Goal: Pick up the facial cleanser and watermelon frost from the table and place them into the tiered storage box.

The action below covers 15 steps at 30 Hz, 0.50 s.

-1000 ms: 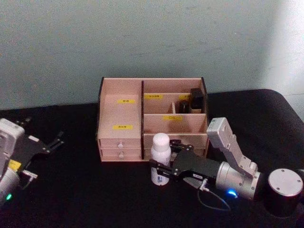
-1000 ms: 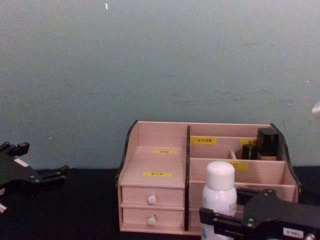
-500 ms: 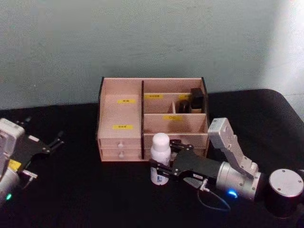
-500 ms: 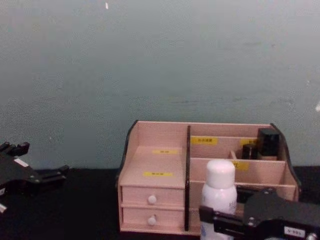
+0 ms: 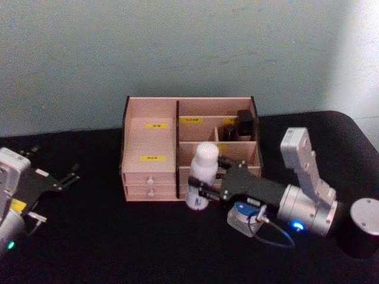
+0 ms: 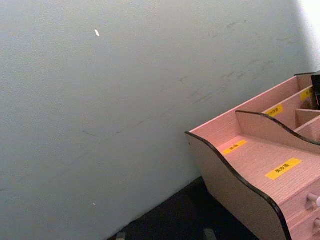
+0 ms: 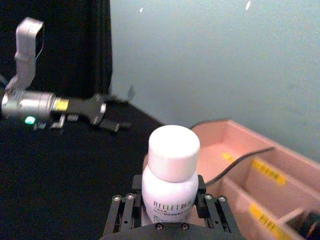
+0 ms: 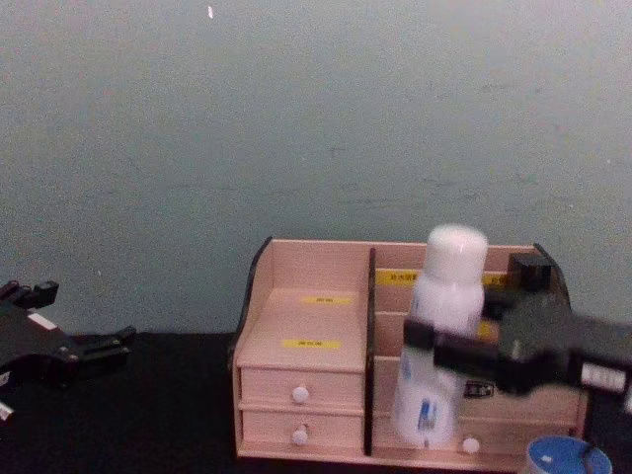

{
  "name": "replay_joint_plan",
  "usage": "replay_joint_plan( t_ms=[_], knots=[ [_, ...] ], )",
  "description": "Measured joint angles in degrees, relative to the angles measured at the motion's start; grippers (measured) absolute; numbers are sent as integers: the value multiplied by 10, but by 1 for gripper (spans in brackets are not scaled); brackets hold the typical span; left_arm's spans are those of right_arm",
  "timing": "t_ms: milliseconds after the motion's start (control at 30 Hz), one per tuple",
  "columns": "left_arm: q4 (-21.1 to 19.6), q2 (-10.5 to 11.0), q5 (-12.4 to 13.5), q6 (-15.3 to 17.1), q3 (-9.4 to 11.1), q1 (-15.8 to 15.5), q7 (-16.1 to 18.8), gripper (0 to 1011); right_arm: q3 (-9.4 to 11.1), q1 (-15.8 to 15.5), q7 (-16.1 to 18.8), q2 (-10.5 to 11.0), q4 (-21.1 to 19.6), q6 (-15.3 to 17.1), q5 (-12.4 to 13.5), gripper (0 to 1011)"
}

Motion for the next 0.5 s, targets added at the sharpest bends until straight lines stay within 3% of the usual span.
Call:
replay_joint_plan(
  t_ms=[267, 500],
  knots=[
    [0, 0, 0, 0, 0, 0, 0, 1001, 18, 29, -31, -18, 5, -5, 8, 599],
    [0, 0, 0, 0, 0, 0, 0, 1001, 27, 56, -71, -45, 32, -7, -11, 596]
  ],
)
